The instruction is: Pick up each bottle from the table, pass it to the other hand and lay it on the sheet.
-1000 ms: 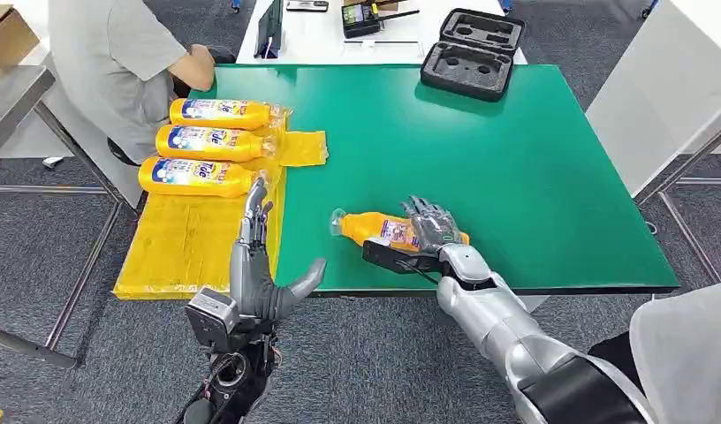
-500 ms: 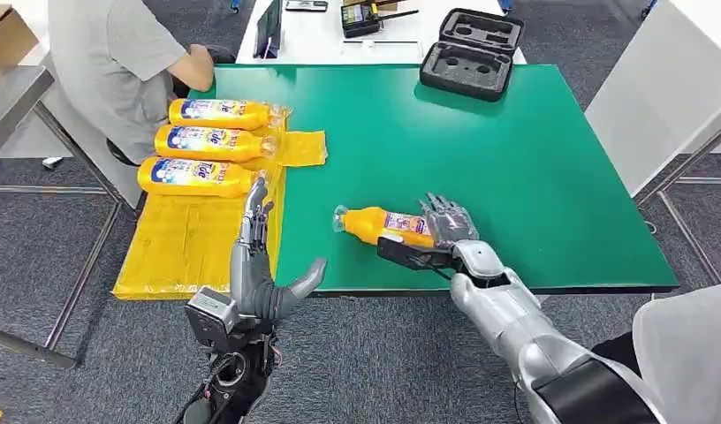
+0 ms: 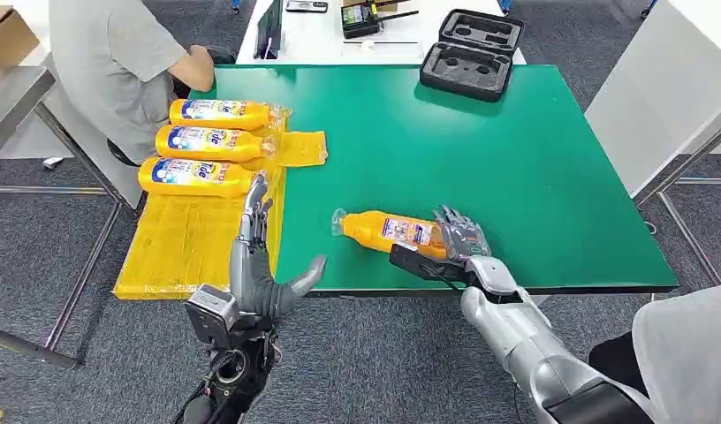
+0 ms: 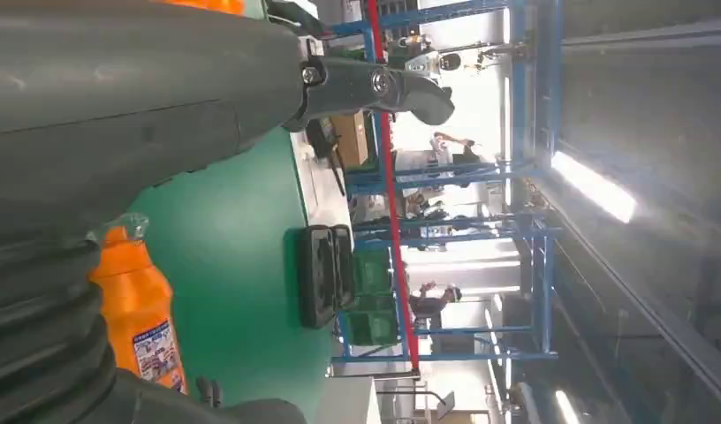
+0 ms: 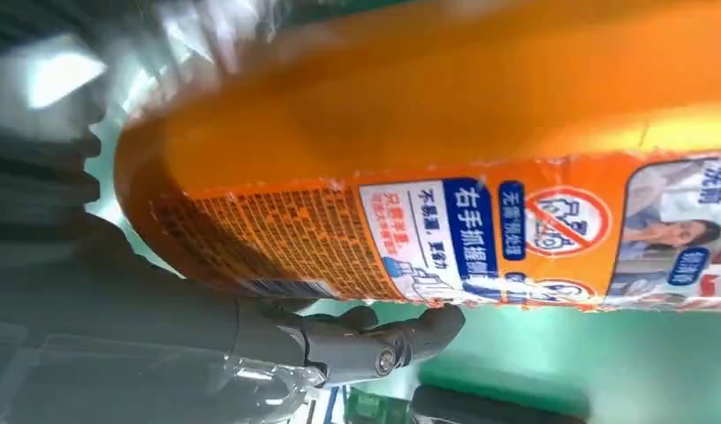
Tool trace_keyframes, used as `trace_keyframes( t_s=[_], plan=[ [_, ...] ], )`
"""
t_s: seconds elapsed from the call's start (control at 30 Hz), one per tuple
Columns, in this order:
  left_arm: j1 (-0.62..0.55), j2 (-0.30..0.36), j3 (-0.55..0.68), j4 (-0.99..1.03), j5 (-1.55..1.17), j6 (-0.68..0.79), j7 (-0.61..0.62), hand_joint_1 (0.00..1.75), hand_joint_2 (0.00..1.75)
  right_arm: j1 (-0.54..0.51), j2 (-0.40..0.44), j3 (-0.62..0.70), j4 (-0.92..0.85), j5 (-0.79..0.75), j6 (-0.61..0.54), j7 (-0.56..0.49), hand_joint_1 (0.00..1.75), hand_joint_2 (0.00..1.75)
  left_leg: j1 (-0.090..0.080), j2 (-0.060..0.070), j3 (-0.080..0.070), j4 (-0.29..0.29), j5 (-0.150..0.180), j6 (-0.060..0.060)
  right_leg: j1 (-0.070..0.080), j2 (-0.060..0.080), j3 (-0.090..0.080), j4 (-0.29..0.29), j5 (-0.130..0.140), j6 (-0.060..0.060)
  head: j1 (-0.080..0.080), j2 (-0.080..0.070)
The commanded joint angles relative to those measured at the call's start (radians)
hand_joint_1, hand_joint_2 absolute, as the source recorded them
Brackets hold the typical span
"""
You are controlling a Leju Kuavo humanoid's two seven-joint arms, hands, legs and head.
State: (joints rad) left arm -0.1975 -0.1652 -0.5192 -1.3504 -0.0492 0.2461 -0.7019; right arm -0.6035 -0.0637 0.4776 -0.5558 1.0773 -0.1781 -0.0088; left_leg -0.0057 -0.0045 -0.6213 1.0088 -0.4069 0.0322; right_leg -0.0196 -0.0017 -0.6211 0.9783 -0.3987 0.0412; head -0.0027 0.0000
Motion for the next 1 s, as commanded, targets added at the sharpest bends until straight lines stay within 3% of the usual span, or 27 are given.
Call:
trace_keyframes(
  t_s=[0.03,0.23,0.27,0.3,0.63,1.0],
  plan=[
    [-0.035,0.006,0.009,0.063,0.002,-0.001,0.004,0.00,1.75,0.021,-0.006,-0.018,0.016,-0.003,0.018,-0.002,0.00,1.75,0.001,-0.001,0.004,-0.001,-0.001,-0.002,0.001,-0.002,0.005,-0.002,-0.001,-0.002,0.000,0.000],
    [-0.046,-0.001,0.007,0.072,0.004,-0.002,0.004,0.00,1.75,0.007,0.004,-0.070,0.085,-0.034,0.021,-0.045,0.00,1.75,0.001,-0.001,0.004,-0.001,-0.001,-0.001,0.001,-0.002,0.004,-0.001,-0.001,-0.001,0.000,0.000],
    [-0.045,-0.003,0.006,0.070,0.004,-0.004,0.004,0.00,1.75,0.009,-0.003,-0.082,0.092,-0.047,0.031,-0.060,1.45,1.75,0.001,-0.002,0.003,-0.001,-0.001,-0.001,0.001,-0.002,0.004,-0.001,-0.001,-0.001,0.000,0.000],
    [-0.043,-0.003,0.005,0.069,0.002,-0.002,0.004,0.00,1.75,0.010,-0.007,-0.086,0.094,-0.049,0.029,-0.063,1.69,1.75,0.002,-0.002,0.005,-0.001,-0.001,-0.002,0.002,-0.003,0.006,-0.002,-0.002,-0.002,0.000,0.000],
    [-0.032,0.002,0.002,0.056,0.001,0.002,0.004,0.00,1.75,0.012,-0.009,-0.112,0.097,-0.060,0.017,-0.085,1.75,1.75,0.001,-0.001,0.004,-0.001,-0.001,-0.002,0.001,-0.002,0.005,-0.002,-0.001,-0.002,0.000,0.000],
    [-0.022,-0.005,-0.004,0.044,-0.003,-0.002,0.004,0.00,1.75,0.025,-0.026,-0.245,0.150,-0.121,-0.023,-0.146,1.75,1.75,0.002,-0.004,0.006,-0.001,-0.002,-0.002,0.002,-0.004,0.008,-0.002,-0.002,-0.002,0.000,0.000]
  ],
)
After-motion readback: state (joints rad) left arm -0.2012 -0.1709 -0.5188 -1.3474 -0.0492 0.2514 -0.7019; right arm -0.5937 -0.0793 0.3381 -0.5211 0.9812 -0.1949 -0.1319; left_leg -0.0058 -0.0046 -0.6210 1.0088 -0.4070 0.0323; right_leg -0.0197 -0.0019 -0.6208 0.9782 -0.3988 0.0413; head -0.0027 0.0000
